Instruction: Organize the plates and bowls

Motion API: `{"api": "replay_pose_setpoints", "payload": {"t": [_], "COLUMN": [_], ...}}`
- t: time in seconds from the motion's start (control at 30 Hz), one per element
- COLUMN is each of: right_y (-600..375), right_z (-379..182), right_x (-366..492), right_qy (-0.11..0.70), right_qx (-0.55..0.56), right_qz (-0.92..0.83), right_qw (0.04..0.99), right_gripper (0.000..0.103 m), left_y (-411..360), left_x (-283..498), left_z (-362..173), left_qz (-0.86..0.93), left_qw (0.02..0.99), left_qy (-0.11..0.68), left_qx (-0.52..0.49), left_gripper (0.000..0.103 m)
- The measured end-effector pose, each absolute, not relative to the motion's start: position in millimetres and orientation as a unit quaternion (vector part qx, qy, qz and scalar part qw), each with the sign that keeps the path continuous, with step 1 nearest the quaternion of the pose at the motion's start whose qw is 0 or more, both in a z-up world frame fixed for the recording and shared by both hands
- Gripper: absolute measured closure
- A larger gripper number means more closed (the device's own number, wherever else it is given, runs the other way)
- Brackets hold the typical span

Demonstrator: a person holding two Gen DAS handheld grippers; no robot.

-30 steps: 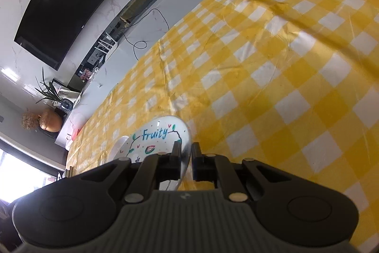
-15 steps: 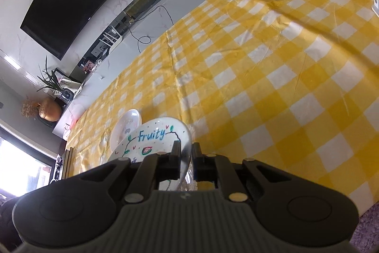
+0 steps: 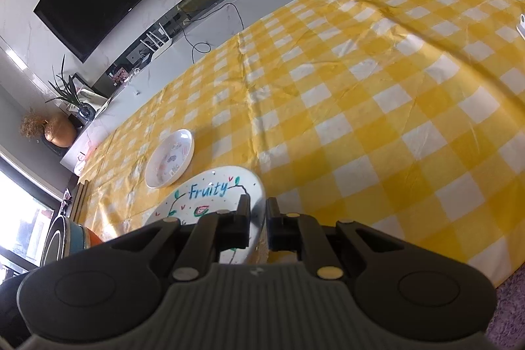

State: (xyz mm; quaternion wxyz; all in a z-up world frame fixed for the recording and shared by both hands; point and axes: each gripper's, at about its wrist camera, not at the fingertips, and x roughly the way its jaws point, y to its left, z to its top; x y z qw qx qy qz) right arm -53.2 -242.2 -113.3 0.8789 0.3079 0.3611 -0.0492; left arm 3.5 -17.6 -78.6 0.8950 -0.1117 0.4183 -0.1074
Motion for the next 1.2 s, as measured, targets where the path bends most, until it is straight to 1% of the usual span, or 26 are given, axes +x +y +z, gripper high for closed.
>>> {"api": "replay_pose_setpoints", "payload": {"t": [0.5, 0.7, 0.77, 0.97, 1.07, 1.2], "right_y": [-220, -209, -206, -200, -197, -193], "right_z": [-116, -116, -116, -118, -120, -122], "right_x": [-47, -46, -46, -46, -45, -44], "right_qy": [0.366, 0.365, 0.364, 0.361, 0.372, 0.368], "right_qx": [0.237, 0.188, 0.177, 0.148, 0.141, 0.132], "right_qz": [-0.056, -0.062, -0.063, -0.068, -0.073, -0.075], "right_qw": [0.898, 0.91, 0.912, 0.918, 0.915, 0.917], "right_gripper": [0.094, 0.093, 0.093, 0.093, 0.093, 0.093], "left_y": [-22, -26, -27, -30, -31, -35], "left_x": [1, -1, -1, -2, -3, -4], "left_z": [-89, -90, -91, -91, -91, -91], "left_qz": [-0.094, -0.091, -0.089, -0.085, -0.083, -0.078], "left_qw": [0.903, 0.906, 0.907, 0.909, 0.91, 0.913], "left_qy": [0.413, 0.41, 0.409, 0.407, 0.404, 0.401], "left_qx": [-0.069, -0.051, -0.045, -0.036, -0.03, -0.015], "left_gripper": [0.085, 0.085, 0.087, 0.087, 0.087, 0.089]}}
